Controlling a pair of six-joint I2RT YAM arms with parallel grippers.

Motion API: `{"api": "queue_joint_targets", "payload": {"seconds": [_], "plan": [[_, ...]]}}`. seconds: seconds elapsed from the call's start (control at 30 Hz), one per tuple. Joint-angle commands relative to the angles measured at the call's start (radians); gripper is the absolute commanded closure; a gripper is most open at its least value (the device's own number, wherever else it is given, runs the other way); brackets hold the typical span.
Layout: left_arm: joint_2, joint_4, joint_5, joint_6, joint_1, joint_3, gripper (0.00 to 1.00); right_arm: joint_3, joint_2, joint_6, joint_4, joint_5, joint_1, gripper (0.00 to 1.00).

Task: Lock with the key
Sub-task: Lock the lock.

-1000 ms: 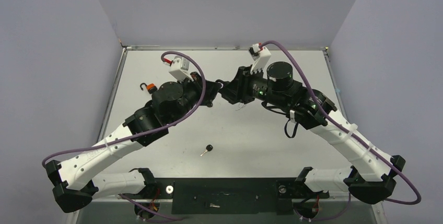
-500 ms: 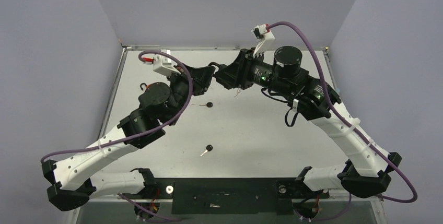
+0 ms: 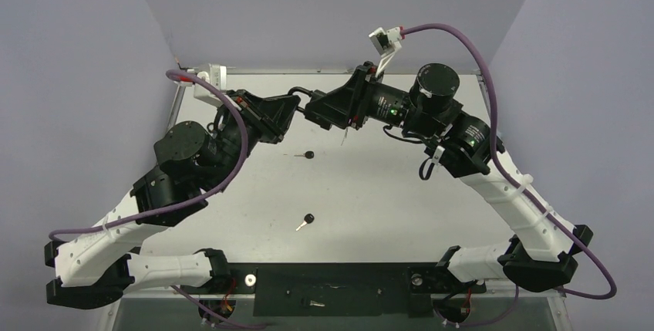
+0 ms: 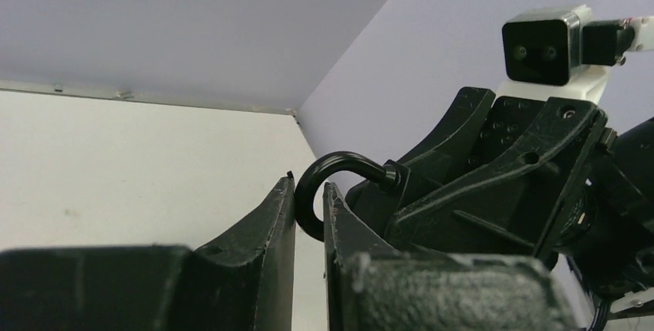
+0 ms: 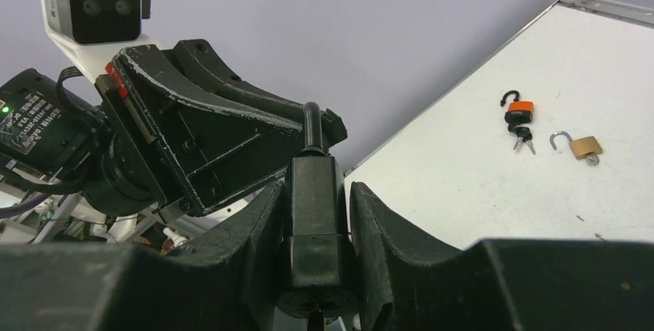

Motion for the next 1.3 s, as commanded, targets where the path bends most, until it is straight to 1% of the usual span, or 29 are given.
{"api": "queue_joint_targets", "payload": {"seconds": [0.0,0.2,0.37,0.5,0.73,0.8,1.03,1.13,1.27], "plan": [[0.122,-0.106,1.204,-0.018,-0.257,0.028,1.00,-0.088,0.185,-0.021,0.190,0.281,-0.013,1.00],[0.141,-0.167,1.175,0.021,-0.265,0.007,1.00,-0.100,0.166,-0.020,0.221,0.275,-0.010,1.00],[0.149,-0.152,1.163,0.025,-0.266,-0.007,1.00,-0.079,0.158,-0.039,0.198,0.287,0.010,1.00],[0.164,-0.130,1.179,0.033,-0.284,-0.001,1.00,-0.079,0.158,-0.044,0.194,0.292,0.014,1.00],[0.216,-0.137,1.225,0.059,-0.337,0.052,1.00,-0.054,0.182,-0.045,0.189,0.291,0.015,1.00],[0.220,-0.118,1.238,0.055,-0.342,0.048,1.00,-0.046,0.188,-0.048,0.190,0.290,0.015,1.00],[0.198,0.091,1.340,-0.043,-0.344,-0.002,1.00,-0.023,0.210,-0.050,0.191,0.291,0.017,1.00],[0.199,0.133,1.362,-0.064,-0.350,-0.001,1.00,-0.017,0.218,-0.050,0.190,0.290,0.017,1.00],[0.213,0.143,1.381,-0.069,-0.370,0.007,1.00,-0.007,0.232,-0.052,0.185,0.296,0.016,1.00]]}}
